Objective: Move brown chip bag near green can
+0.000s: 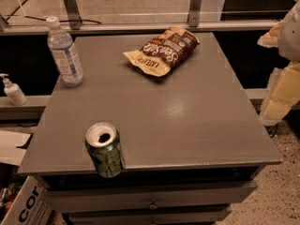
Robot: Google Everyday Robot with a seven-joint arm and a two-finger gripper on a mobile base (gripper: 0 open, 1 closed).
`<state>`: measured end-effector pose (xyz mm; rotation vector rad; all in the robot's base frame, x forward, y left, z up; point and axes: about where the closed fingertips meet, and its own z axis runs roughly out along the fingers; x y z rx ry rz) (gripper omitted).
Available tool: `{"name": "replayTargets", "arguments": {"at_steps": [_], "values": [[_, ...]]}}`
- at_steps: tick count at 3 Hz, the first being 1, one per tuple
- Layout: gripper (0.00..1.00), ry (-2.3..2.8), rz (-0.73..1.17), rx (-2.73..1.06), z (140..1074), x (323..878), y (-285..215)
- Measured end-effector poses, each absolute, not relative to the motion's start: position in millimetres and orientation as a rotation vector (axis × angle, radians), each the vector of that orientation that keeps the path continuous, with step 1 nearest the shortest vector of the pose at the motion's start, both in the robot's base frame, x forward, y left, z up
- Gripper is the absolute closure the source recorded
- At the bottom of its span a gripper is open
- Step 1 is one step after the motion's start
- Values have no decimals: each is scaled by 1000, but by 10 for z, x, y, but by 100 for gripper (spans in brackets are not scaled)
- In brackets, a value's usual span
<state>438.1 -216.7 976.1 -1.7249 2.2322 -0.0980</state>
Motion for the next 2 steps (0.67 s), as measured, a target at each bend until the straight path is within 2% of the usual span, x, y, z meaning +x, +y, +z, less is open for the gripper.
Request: {"name": "replayTargets", "arguments": {"at_steps": [2], "values": [[0,2195,-123,-1721,9646,4576,-2114]]}}
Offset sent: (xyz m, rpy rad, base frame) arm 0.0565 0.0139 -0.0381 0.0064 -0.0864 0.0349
